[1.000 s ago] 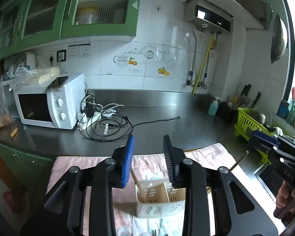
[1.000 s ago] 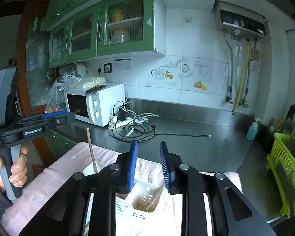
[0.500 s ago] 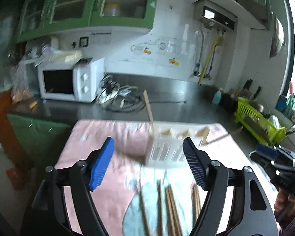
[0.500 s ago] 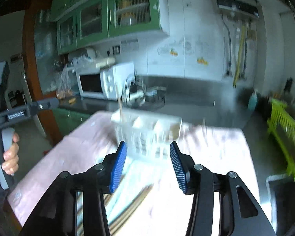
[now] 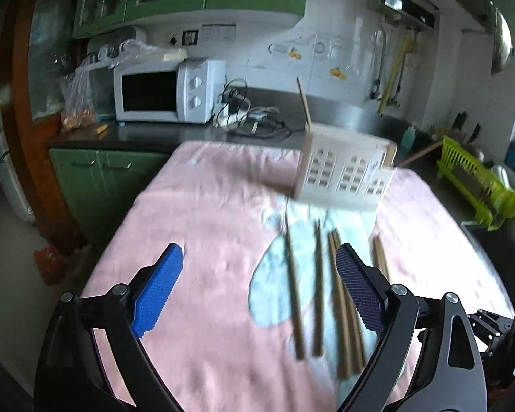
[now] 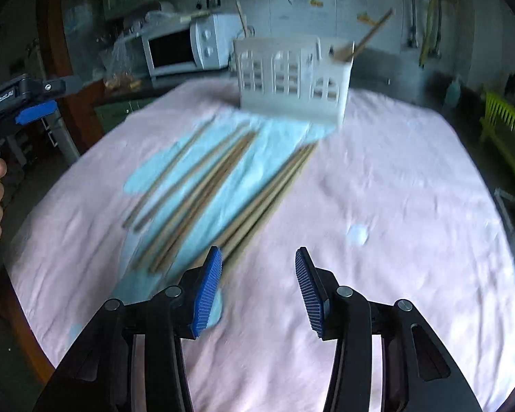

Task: Organize utensils
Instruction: 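Withdraw both grippers from the holder back over the remaining chopsticks, then close the left gripper on a chopstick while the right gripper grasps another chopstick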

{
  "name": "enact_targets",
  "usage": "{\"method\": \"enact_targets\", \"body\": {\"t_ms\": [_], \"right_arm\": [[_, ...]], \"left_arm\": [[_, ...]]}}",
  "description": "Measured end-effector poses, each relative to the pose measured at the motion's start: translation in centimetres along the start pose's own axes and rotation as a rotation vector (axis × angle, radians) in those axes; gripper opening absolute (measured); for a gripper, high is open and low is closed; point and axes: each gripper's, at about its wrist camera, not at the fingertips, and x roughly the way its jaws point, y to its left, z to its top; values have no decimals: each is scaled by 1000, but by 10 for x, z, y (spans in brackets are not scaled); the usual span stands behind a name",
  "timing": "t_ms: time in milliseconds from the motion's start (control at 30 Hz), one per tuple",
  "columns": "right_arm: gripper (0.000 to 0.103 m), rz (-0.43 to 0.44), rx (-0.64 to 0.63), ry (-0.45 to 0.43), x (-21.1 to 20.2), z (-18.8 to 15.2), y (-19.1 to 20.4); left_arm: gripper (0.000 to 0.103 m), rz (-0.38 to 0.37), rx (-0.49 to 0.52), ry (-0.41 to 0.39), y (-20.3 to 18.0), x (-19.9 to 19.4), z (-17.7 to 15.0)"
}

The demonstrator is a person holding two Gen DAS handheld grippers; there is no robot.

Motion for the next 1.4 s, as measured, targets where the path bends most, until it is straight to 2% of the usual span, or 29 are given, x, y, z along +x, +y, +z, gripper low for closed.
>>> {"method": "enact_targets", "body": {"t_ms": [133, 233, 267, 600, 733, 900, 967, 1233, 1400], "right_arm": [[38, 0, -7, 30, 10, -13, 13], [36, -2, -2, 41, 13, -17, 20], [33, -7, -1, 46, 14, -18, 22], [28, -24, -8, 57, 18, -23, 32], [19, -41, 1, 61, 19, -24, 28], [18, -86, 47, 49, 13, -23, 12], [18, -96, 64, 44, 10, -22, 6], [18, -24, 106, 53, 16, -16, 4], [16, -31, 105, 64, 23, -15, 4]], "left_arm": [[90, 23, -5, 29, 6, 4, -20], [90, 19, -45, 54, 15, 8, -31], [90, 21, -56, 58, 18, 9, -33], [90, 13, -72, 80, 25, 15, -46], [88, 10, -78, 99, 24, 18, -51], [87, -8, -58, 108, 18, 20, -56], [78, -23, -41, 122, 13, 22, -58], [57, -78, 35, 189, -13, 40, -69], [43, -105, 61, 241, -26, 56, -74]]}}
